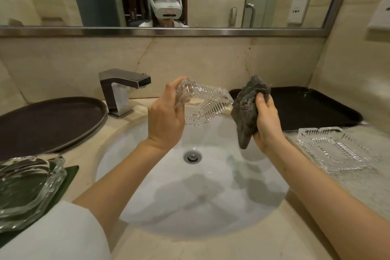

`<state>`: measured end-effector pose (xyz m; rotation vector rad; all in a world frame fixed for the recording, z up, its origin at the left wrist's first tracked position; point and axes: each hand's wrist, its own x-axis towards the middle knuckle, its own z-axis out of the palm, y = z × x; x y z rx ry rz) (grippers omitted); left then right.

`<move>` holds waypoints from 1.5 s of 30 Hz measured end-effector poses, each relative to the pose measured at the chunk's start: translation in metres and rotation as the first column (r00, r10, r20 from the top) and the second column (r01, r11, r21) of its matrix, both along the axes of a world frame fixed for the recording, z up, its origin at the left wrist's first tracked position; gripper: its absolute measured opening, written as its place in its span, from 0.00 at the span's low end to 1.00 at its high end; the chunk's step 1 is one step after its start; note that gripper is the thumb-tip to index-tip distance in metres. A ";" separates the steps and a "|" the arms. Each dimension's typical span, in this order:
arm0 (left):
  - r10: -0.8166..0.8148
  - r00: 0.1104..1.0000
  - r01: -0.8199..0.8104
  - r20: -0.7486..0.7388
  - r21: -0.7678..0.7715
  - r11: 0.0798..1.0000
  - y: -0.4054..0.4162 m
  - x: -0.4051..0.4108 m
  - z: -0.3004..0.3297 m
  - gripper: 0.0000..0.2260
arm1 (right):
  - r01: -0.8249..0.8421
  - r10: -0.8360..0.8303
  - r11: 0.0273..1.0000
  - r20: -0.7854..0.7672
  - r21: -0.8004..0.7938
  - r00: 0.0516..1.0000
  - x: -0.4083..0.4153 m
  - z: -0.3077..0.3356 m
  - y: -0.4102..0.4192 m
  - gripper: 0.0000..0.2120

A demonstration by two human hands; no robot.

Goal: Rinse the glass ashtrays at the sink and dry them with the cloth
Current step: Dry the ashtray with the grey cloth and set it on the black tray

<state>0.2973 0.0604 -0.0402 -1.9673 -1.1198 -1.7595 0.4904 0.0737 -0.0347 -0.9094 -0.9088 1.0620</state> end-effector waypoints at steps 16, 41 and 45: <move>-0.077 0.970 0.075 -0.232 -0.016 0.997 0.001 -0.004 0.005 0.17 | -0.142 0.150 0.988 -0.192 0.055 0.970 -0.006 0.020 -0.019 0.16; -0.024 0.874 0.434 0.486 -0.756 0.490 -0.010 0.011 0.009 0.05 | -0.432 0.414 0.899 -0.183 -0.075 0.892 -0.035 0.013 -0.027 0.20; -0.022 0.766 0.592 0.642 -0.692 0.413 -0.013 0.029 0.013 0.09 | -0.496 0.415 0.868 -0.496 -0.036 0.763 -0.043 0.015 -0.032 0.26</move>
